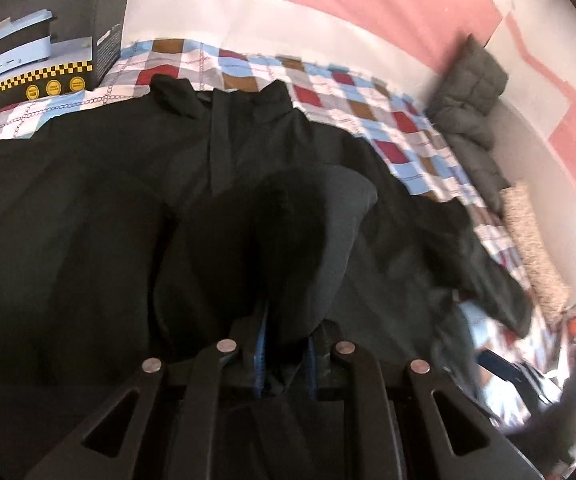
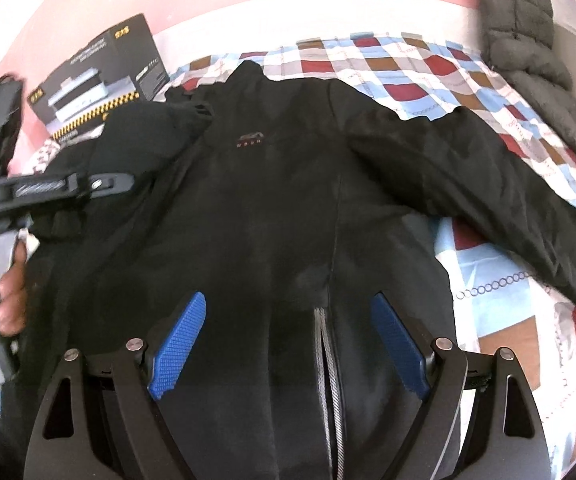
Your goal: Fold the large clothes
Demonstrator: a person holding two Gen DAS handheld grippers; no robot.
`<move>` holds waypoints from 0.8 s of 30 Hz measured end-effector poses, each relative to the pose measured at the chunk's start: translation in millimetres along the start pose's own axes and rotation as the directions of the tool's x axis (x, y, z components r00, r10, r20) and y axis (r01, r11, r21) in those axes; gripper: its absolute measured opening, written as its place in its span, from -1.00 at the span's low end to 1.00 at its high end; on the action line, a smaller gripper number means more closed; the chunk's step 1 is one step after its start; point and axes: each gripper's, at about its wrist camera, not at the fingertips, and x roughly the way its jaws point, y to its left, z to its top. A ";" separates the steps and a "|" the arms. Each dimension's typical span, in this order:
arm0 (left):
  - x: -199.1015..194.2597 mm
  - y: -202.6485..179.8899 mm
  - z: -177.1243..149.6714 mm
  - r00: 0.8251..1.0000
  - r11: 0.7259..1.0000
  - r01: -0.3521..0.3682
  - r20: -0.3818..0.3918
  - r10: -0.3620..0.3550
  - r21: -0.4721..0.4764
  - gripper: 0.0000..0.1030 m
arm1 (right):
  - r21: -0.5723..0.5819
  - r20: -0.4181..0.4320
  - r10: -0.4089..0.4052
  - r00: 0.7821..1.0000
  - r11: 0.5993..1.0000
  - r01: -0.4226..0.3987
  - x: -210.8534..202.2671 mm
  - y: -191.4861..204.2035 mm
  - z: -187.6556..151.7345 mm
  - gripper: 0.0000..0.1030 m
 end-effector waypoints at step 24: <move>-91.8 191.3 0.3 0.958 0.946 -0.227 0.124 0.260 -0.230 0.00 | 0.140 -0.035 0.294 0.955 0.948 -0.286 83.0 45.8 87.9 -0.75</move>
